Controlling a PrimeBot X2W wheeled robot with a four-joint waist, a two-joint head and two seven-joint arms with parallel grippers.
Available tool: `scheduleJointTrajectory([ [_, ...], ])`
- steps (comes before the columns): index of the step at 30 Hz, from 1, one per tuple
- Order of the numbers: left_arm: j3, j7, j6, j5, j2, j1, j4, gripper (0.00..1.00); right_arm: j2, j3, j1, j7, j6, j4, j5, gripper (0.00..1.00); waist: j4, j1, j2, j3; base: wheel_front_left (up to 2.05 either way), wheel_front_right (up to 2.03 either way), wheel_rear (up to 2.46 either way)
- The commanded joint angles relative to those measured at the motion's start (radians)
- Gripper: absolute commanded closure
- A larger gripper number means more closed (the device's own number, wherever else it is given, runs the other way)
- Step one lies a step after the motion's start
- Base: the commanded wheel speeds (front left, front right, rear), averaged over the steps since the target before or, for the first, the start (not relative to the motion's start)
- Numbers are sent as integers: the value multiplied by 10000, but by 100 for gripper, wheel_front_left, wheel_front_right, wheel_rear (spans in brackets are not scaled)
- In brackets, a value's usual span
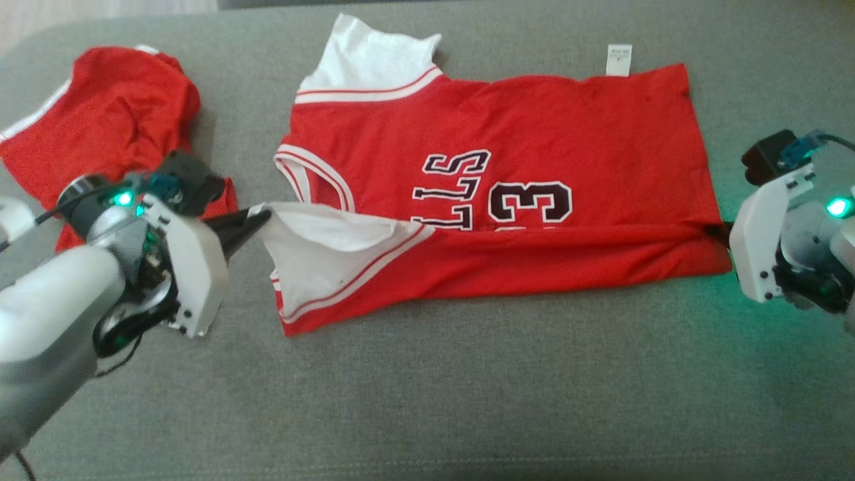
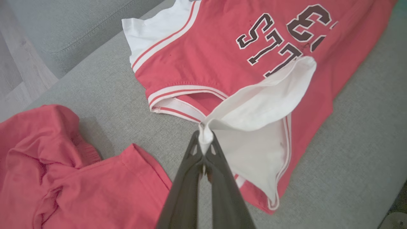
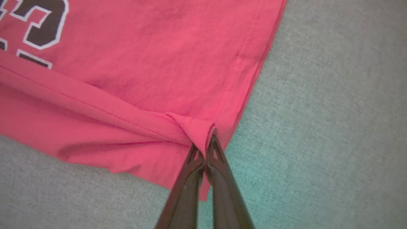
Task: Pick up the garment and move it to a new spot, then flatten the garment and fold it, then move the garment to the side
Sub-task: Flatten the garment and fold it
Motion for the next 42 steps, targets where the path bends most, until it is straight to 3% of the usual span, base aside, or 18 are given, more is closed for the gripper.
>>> scheduleJointTrajectory([
  [1, 330, -126, 16, 58, 247, -780, 91, 100, -112, -21, -231, -130, 19, 1, -102, 100, -57, -1, 0, 212, 0, 0, 0],
  [2, 210, -176, 16, 52, 162, -932, 243, 100, -58, 4, -284, -136, 19, 67, -111, 100, -77, -1, 0, 288, 0, 0, 0],
  [3, 108, -227, 16, 55, 79, -1085, 411, 100, -4, 5, -345, -175, 19, 159, -130, 90, -98, -1, 0, 354, 0, 0, 0],
  [4, 108, -227, 16, 55, 79, -1085, 411, 100, -4, 5, -345, -175, 19, 159, -130, 90, -98, -1, 0, 354, 0, 0, 0],
  [5, 27, -284, 15, 74, -2, -1237, 600, 100, 48, -8, -430, -315, 19, 247, -206, 32, -118, -1, 0, 415, 0, 0, 0],
  [6, -12, -362, 15, 106, -86, -1389, 833, 100, 120, -45, -491, -420, 19, 371, -238, 0, -139, -1, 0, 469, 0, 0, 0],
  [7, 5, -487, 15, 161, -183, -1544, 1120, 96, 191, -75, -557, -541, 19, 487, -292, 0, -155, -1, 0, 519, 0, 0, 0],
  [8, 48, -632, 29, 236, -303, -1680, 1439, 18, 261, -127, -616, -671, 19, 636, -336, 0, -170, -1, 0, 554, 0, 0, 0],
  [9, 94, -782, 101, 322, -440, -1796, 1756, 0, 338, -187, -670, -827, 19, 781, -380, 0, -187, -1, 0, 581, 0, 0, 0],
  [16, 759, -2286, 891, 180, -1447, -1912, 3390, 0, 925, -650, -672, -2343, 19, 1542, -544, 0, -292, -1, 0, 489, 0, 0, 0],
  [21, 1761, -3645, 1689, -537, -2015, -1392, 3865, 0, 1400, -1526, -485, -4715, 19, 2093, -659, 0, -300, -1, 0, 95, 0, 0, 0],
  [25, 3276, -3989, 2412, -1071, -2414, -589, 3418, 0, 1928, -2352, -200, -6814, 19, 2662, -947, 0, -277, -1, 0, -325, 0, 0, 0],
  [29, 5744, -4000, 2985, -491, -2942, 997, 1761, 0, 2481, -3637, 148, -7502, 19, 2996, -1314, 0, -203, -1, 0, -718, 0, 0, 0],
  [35, 8150, -4003, 2904, 931, -4282, 3924, 45, 0, 3166, -6949, 1955, -7523, 19, 1039, -3789, 0, -186, -1, 0, -1202, 0, 0, 0],
  [39, 8803, -4003, 2572, 1815, -5099, 5296, -65, 0, 4034, -8447, 3731, -7525, 19, -159, -5648, 0, -180, -1, 0, -1511, 0, 0, 0],
  [41, 8886, -4003, 2494, 2041, -5266, 5554, -5, 0, 4273, -8742, 4105, -7525, 19, -404, -5993, 0, -187, -1, 0, -1579, 0, 0, 0],
  [42, 9033, -4004, 2343, 2423, -5572, 5986, 155, 0, 4704, -9221, 4737, -7526, 19, -814, -6591, 0, -205, -1, 0, -1684, 0, 0, 0],
])
